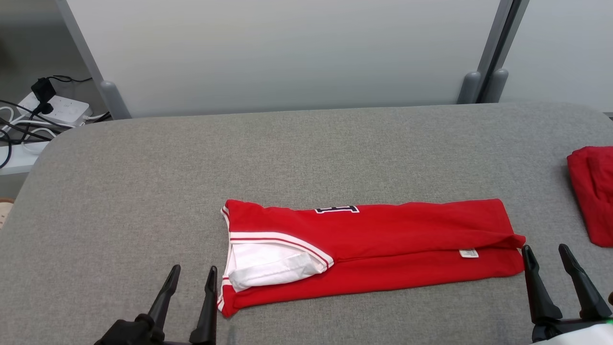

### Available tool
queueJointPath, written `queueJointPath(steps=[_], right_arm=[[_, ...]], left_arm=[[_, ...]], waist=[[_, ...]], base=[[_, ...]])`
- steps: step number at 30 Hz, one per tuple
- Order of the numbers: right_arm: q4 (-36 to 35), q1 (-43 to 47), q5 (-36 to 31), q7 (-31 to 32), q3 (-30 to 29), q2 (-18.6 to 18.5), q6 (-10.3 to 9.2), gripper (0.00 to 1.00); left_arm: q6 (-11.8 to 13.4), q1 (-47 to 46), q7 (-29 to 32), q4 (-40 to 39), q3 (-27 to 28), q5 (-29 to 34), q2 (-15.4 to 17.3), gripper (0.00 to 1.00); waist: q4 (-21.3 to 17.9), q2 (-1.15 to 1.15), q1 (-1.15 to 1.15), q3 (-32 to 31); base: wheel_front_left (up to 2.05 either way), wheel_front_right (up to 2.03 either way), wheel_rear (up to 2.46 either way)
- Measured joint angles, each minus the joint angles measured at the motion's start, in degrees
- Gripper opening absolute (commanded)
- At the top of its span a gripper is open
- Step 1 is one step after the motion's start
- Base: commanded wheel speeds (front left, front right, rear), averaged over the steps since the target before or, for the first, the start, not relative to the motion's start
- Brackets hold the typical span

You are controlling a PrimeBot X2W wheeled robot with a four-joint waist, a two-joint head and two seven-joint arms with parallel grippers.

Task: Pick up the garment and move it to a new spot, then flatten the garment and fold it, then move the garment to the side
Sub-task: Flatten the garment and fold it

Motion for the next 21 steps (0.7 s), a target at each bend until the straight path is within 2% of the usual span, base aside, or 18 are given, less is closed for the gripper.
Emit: queueJointPath(steps=[11, 16, 21], right_arm=[[3.4, 0.7, 4.3, 0.0, -0.6, -0.2, 0.0, 1.0], [12.0, -3.5, 10.7, 0.1, 0.8, -3.0, -0.01, 1.0], [16.2, -8.7, 16.4, 1.6, 2.6, -4.7, -0.01, 1.0]], left_arm=[[-3.3, 0.5, 0.0, 0.1, 2.7, 5.0, -2.4, 1.0], [-4.8, 0.4, 0.0, 0.5, 3.1, 6.8, -3.7, 1.0], [-5.6, 0.3, 0.0, 0.6, 3.1, 7.5, -3.8, 1.0]], waist=[[0.7, 0.0, 0.0, 0.8], [1.5, 0.0, 0.0, 2.4], [1.9, 0.0, 0.0, 3.5]], base=[[0.0, 0.0, 0.0], [0.0, 0.0, 0.0], [0.0, 0.0, 0.0]])
